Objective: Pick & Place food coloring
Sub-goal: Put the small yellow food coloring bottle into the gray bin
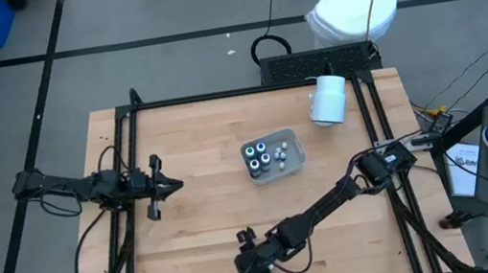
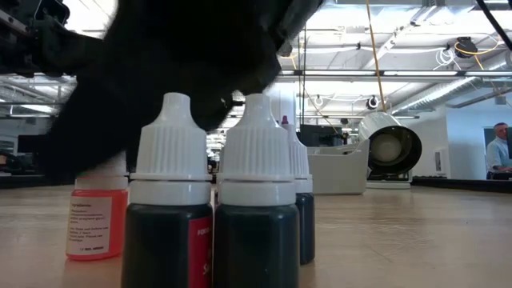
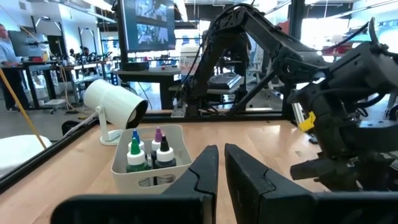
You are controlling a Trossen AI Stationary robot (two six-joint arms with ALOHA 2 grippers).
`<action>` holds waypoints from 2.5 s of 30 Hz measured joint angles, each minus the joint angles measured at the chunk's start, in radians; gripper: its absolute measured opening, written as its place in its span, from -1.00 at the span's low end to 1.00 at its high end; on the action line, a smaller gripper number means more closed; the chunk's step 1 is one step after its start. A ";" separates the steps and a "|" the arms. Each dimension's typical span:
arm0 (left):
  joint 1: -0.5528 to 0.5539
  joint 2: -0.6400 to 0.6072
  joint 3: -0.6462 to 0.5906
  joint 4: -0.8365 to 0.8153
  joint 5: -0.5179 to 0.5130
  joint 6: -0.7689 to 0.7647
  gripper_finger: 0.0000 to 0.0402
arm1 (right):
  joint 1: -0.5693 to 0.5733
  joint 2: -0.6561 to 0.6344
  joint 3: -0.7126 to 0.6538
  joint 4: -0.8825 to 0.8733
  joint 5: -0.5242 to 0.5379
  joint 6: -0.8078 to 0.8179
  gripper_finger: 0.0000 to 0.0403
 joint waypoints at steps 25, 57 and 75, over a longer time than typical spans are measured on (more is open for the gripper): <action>0.000 0.000 0.000 -0.002 0.000 0.003 -0.81 | -0.031 -0.046 -0.001 -0.062 -0.075 0.007 -0.78; 0.000 0.000 0.000 0.001 0.000 0.006 -0.81 | -0.444 -0.931 -0.936 -0.097 0.441 0.107 -0.78; 0.000 0.000 0.000 -0.002 -0.008 0.028 -0.81 | -0.507 -0.807 -1.015 0.121 0.317 0.105 -0.78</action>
